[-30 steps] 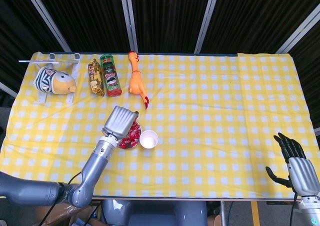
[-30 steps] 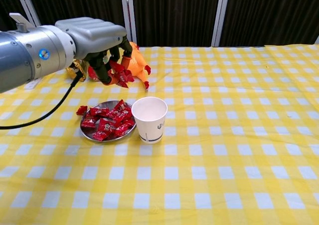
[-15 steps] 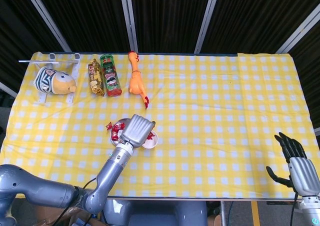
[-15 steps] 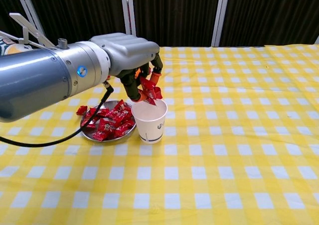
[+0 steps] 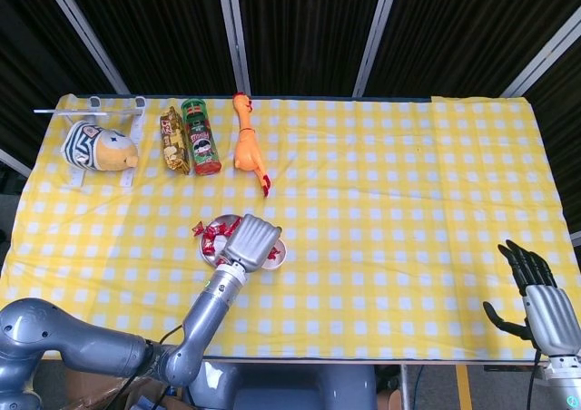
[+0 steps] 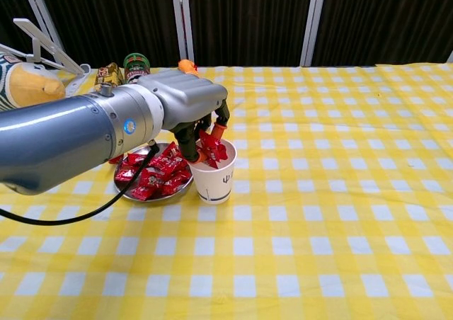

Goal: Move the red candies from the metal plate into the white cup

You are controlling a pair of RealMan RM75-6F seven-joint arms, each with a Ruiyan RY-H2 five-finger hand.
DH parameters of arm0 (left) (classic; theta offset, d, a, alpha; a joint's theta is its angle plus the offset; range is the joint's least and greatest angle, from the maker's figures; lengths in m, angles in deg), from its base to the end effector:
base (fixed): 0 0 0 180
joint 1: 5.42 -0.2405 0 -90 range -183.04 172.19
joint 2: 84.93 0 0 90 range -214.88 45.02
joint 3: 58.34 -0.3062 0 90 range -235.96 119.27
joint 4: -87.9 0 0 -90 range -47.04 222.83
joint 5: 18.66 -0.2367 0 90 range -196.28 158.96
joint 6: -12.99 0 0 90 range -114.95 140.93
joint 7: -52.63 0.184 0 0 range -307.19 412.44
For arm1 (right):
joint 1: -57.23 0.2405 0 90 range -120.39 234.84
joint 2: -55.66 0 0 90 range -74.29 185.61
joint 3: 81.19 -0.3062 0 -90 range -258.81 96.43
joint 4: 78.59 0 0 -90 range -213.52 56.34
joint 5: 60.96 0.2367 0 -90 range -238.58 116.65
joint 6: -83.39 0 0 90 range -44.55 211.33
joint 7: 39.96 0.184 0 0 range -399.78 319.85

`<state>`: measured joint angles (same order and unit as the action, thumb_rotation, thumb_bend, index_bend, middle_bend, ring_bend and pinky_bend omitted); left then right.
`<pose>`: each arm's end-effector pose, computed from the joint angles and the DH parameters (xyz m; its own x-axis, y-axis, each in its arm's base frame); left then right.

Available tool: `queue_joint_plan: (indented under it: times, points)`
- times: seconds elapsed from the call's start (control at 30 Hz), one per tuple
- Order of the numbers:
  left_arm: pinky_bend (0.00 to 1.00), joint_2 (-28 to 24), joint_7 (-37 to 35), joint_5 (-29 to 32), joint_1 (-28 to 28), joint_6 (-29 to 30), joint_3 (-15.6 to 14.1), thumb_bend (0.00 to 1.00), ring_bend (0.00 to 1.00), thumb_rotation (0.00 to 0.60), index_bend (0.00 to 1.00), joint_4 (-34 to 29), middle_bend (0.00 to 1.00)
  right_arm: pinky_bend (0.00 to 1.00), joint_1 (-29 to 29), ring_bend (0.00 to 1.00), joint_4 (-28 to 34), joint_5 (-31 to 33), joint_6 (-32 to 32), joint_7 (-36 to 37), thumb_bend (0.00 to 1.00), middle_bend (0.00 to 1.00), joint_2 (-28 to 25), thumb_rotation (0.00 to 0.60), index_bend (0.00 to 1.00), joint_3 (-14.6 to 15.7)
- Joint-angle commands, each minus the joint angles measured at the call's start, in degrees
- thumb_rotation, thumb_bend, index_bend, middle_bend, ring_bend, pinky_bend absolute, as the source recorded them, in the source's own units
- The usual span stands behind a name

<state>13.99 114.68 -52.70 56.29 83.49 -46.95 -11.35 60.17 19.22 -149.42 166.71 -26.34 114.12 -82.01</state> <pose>-0.0269 0.3830 -0.1099 0.7092 0.1713 0.6838 0.6685 -0.4715 -0.5752 -0.3579 -0.2050 0.1686 0.1755 -0.0846 0.9808 -0.9844 -0.0022 0.1759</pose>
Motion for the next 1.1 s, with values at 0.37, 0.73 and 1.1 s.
queue_joint_plan:
  times: [0.37,0.73,1.1]
  points:
    - [0.95,-0.32,-1.72,-0.49,-0.10,1.10,0.97,0.28,0.91,0.600,0.46,-0.61,0.56,0.00,-0.09,0.00,-0.17,-0.28,0.55,0.45,0.39,0.00,0.28,0.600,0.00,-0.15]
    - [0.95,-2.89,-5.36,-3.93,-1.30,3.41,2.82,0.27,0.91,0.600,0.38,-4.81,0.47,0.00,-0.28,0.00,-0.40,-0.49,1.18,0.84,0.39,0.00,0.35,0.600,0.00,-0.24]
    - [0.95,-10.34,-4.16,1.27,-4.65,3.66,-0.45,0.19,0.91,0.600,0.30,-7.43,0.34,0.00,-0.24,0.00,-0.51,-0.53,1.27,0.63,0.39,0.00,0.59,0.600,0.00,-0.32]
